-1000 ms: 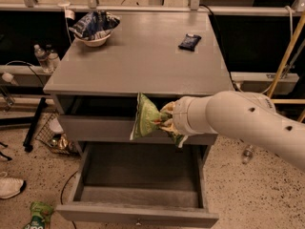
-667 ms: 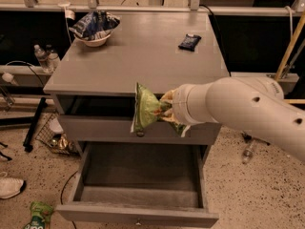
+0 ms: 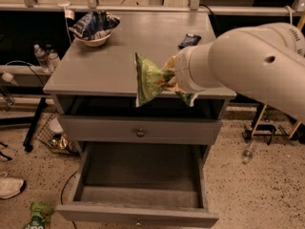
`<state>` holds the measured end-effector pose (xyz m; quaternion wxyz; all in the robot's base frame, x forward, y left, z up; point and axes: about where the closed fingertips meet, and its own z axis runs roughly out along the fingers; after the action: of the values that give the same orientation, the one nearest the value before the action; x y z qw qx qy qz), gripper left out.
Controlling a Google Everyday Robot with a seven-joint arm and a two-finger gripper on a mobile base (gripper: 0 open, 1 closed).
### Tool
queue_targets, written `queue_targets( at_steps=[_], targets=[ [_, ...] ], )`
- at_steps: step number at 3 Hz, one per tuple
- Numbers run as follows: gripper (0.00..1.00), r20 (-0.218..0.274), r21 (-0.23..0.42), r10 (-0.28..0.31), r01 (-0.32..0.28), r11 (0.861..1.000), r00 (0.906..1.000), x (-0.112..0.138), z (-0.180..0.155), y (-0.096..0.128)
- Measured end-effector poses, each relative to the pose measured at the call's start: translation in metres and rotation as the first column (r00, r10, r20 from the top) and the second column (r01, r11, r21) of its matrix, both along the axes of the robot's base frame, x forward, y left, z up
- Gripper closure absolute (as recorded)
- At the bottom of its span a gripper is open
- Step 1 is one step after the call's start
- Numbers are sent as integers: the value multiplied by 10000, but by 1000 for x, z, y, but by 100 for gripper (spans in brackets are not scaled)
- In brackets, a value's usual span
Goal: Pick green jalapeno chip bag from middle drawer and place on counter
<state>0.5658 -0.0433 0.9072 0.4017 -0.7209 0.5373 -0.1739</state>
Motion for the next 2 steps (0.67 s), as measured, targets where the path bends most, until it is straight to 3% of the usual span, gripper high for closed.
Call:
queue_targets(
  at_steps=[2],
  targets=[
    [100, 151, 22, 220, -220, 9998, 9996, 13, 11, 1]
  ],
)
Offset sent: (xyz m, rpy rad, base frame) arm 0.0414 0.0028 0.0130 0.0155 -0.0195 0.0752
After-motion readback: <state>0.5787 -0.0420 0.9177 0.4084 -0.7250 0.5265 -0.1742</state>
